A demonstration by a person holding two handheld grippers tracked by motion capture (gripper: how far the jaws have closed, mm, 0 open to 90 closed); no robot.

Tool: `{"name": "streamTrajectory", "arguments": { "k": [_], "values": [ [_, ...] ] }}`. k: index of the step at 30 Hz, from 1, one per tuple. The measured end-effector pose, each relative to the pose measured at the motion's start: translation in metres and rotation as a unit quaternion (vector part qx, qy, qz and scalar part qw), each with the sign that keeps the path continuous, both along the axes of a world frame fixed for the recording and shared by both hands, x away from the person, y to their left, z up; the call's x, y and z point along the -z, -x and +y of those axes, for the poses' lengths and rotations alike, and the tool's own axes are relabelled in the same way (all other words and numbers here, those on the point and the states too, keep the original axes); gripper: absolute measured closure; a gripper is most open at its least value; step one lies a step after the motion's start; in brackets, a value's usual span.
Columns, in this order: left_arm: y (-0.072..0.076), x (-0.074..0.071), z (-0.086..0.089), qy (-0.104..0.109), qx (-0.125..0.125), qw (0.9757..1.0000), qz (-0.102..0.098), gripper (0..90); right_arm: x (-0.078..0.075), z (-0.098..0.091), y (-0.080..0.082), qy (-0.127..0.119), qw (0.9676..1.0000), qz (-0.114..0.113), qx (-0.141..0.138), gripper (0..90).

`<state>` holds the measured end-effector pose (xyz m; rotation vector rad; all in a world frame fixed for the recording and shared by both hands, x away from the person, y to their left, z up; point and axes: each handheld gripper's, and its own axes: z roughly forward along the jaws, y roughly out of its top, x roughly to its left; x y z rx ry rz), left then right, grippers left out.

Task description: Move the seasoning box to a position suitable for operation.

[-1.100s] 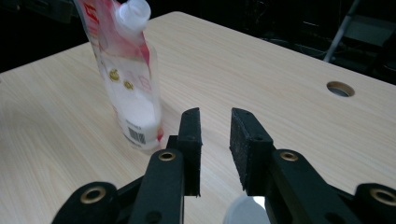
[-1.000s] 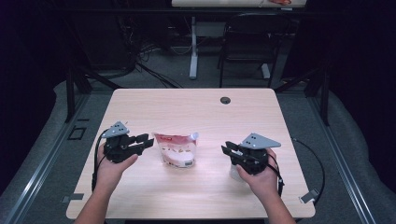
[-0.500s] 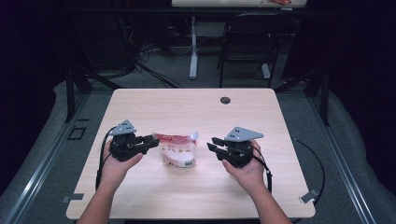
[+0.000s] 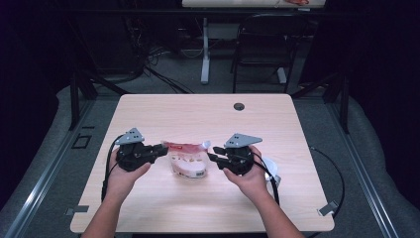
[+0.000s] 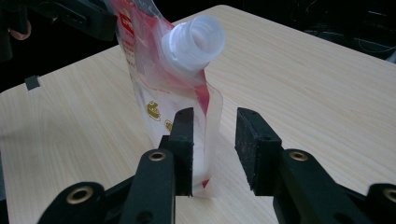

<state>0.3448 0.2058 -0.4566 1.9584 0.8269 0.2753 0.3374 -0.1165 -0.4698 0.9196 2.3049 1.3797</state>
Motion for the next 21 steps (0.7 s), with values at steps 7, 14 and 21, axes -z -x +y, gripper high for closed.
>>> {"name": "streamTrajectory", "arguments": {
  "k": [7,14,21],
  "values": [
    [0.0003,0.0003,-0.0004,-0.002,0.002,1.0000,-0.002,79.0,0.0032,0.0041,-0.0030,-0.001,1.0000,0.005,-0.001,68.5],
    [0.0005,0.0004,-0.0010,-0.001,0.001,1.0000,-0.001,80.8,0.0032,0.0058,-0.0031,-0.008,0.9999,0.004,-0.006,73.6],
    [0.0016,0.0001,-0.0017,-0.009,0.002,0.9999,-0.007,85.5,0.0031,0.0070,-0.0019,0.000,1.0000,-0.003,0.000,80.5]
  ]
}}
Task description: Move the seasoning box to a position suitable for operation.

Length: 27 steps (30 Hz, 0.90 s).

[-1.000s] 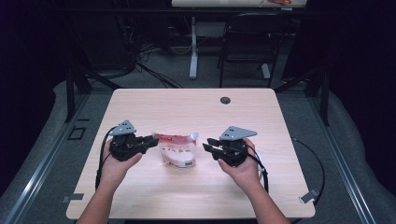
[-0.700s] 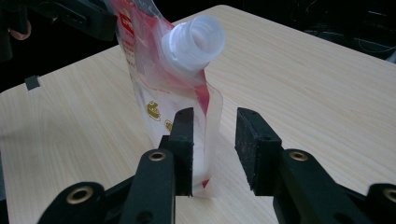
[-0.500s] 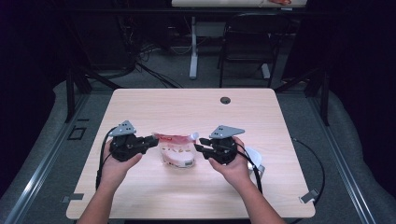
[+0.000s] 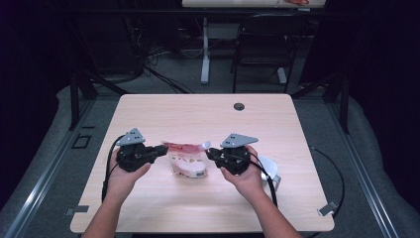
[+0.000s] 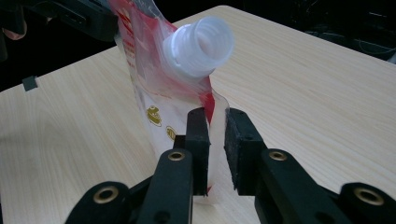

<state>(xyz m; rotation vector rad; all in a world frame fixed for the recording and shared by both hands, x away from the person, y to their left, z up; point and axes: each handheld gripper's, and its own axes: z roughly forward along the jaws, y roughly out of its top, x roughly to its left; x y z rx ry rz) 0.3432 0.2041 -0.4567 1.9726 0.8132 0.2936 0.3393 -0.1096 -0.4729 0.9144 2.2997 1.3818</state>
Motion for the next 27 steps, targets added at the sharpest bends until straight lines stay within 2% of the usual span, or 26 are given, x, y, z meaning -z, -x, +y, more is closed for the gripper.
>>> {"name": "streamTrajectory", "arguments": {
  "k": [6,17,27],
  "values": [
    [0.000,0.000,0.000,-0.003,0.000,1.0000,0.001,90.0,-0.001,-0.001,0.001,0.002,1.0000,-0.005,0.003,83.3],
    [0.002,-0.002,-0.002,-0.001,0.007,1.0000,0.004,90.0,-0.002,-0.003,0.005,0.007,0.9999,-0.011,0.007,87.5],
    [0.006,-0.005,-0.007,0.003,0.019,0.9998,0.002,90.0,-0.002,-0.008,0.012,0.000,0.9997,-0.017,0.014,88.1]
  ]
}}
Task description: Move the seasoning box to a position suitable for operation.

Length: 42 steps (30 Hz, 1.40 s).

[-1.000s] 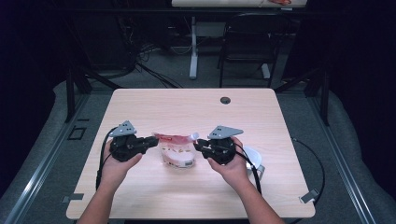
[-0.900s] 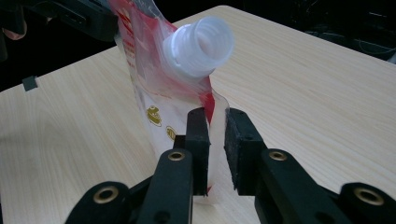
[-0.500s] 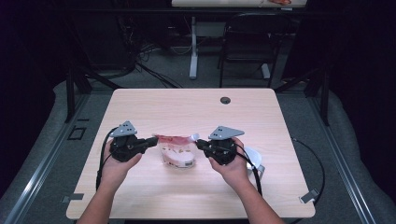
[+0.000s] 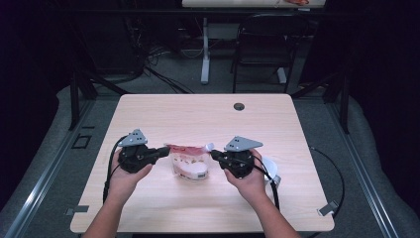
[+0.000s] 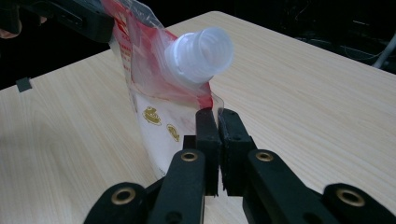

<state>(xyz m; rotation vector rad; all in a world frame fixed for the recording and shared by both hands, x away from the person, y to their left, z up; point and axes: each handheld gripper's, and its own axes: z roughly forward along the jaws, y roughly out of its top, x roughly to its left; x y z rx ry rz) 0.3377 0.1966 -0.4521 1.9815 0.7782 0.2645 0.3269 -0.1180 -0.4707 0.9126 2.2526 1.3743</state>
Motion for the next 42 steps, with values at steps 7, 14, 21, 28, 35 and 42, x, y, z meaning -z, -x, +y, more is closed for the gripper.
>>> {"name": "streamTrajectory", "arguments": {
  "k": [7,14,21,28,35,42],
  "values": [
    [0.004,0.000,-0.008,0.002,0.015,0.9999,0.004,90.0,-0.001,-0.008,0.010,-0.002,1.0000,-0.004,0.004,88.1],
    [0.006,0.002,-0.015,0.004,0.030,0.9995,0.011,90.0,0.001,-0.018,0.022,-0.007,0.9999,-0.005,0.008,88.3],
    [0.010,0.002,-0.021,0.004,0.039,0.9992,0.012,90.0,0.003,-0.026,0.032,-0.012,0.9999,-0.005,0.010,88.3],
    [0.014,0.002,-0.023,0.001,0.046,0.9989,0.013,90.0,0.003,-0.030,0.036,-0.017,0.9998,-0.006,0.012,88.3],
    [0.018,0.002,-0.023,0.001,0.049,0.9987,0.013,90.0,0.004,-0.031,0.041,-0.023,0.9997,-0.006,0.007,88.2],
    [0.022,0.001,-0.023,-0.003,0.052,0.9986,0.013,90.0,0.006,-0.033,0.042,-0.029,0.9995,-0.006,0.007,87.9]
  ]
}}
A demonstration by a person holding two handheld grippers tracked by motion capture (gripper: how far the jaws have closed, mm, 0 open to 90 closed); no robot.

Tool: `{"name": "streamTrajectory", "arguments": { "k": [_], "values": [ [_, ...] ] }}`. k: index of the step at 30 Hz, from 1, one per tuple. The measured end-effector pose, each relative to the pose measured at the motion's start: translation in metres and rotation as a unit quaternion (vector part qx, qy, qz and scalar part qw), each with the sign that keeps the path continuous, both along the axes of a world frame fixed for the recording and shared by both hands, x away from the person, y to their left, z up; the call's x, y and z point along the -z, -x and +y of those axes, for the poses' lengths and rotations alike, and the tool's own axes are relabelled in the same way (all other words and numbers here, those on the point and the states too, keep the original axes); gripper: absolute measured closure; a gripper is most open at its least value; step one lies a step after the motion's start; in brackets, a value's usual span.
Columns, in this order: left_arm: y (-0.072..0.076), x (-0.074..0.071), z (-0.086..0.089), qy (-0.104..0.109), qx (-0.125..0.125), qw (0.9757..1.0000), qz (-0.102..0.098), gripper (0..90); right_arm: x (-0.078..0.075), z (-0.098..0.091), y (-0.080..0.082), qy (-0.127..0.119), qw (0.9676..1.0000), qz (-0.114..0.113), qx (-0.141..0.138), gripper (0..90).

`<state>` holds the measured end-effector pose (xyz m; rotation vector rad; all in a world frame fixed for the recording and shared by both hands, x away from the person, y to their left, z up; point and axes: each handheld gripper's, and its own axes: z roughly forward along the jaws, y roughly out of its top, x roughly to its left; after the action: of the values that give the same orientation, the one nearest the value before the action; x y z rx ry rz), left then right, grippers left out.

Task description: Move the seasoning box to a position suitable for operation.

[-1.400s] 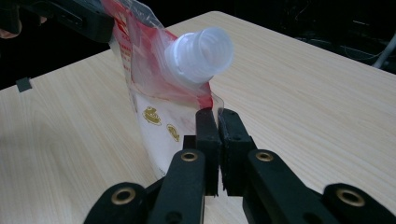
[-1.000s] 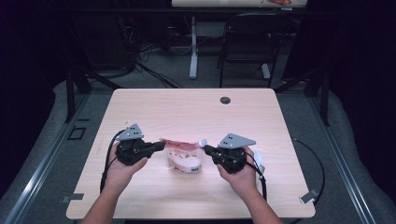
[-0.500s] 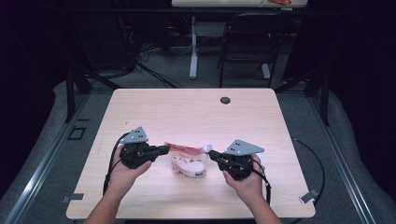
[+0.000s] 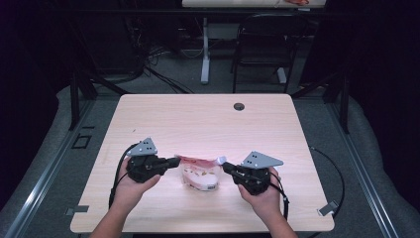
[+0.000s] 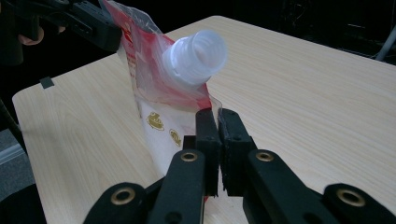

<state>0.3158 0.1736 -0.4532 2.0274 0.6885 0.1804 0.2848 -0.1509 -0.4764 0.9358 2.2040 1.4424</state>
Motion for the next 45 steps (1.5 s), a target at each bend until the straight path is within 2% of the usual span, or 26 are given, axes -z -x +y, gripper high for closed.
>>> {"name": "streamTrajectory", "arguments": {
  "k": [12,17,20,26,29,31,36,38,41,43,45],
  "values": [
    [0.001,0.001,0.003,0.004,-0.005,1.0000,0.006,89.1,0.002,-0.002,-0.004,-0.015,0.9999,0.002,-0.007,84.0],
    [0.001,-0.002,0.009,0.021,-0.011,0.9997,0.007,82.6,0.000,-0.008,-0.001,-0.028,0.9996,-0.001,-0.004,77.7],
    [0.001,-0.007,0.012,0.021,-0.014,0.9997,0.005,78.4,-0.002,-0.015,0.003,-0.029,0.9995,-0.005,0.008,76.9],
    [0.001,-0.014,0.018,0.027,-0.016,0.9995,0.005,70.9,-0.003,-0.037,0.013,-0.012,0.9985,-0.013,0.052,76.1],
    [0.000,-0.015,0.020,0.033,-0.017,0.9993,0.006,69.1,-0.002,-0.048,0.018,-0.003,0.9968,-0.018,0.078,76.1],
    [-0.001,-0.015,0.021,0.033,-0.016,0.9993,0.006,68.1,0.000,-0.055,0.021,0.000,0.9955,-0.018,0.093,72.7],
    [-0.002,-0.017,0.024,0.037,-0.018,0.9992,0.006,66.7,0.006,-0.067,0.028,0.026,0.9913,-0.024,0.127,68.6],
    [-0.002,-0.017,0.025,0.037,-0.020,0.9991,0.006,66.6,0.008,-0.073,0.031,0.025,0.9899,-0.022,0.138,68.7],
    [-0.003,-0.018,0.028,0.037,-0.026,0.9990,0.003,66.4,0.010,-0.082,0.034,0.026,0.9860,-0.022,0.164,67.6],
    [-0.003,-0.019,0.031,0.037,-0.031,0.9988,0.003,66.4,0.012,-0.088,0.036,0.044,0.9820,-0.026,0.182,67.7],
    [-0.003,-0.019,0.033,0.040,-0.034,0.9986,0.002,66.5,0.015,-0.093,0.038,0.052,0.9784,-0.023,0.199,69.3]
  ]
}}
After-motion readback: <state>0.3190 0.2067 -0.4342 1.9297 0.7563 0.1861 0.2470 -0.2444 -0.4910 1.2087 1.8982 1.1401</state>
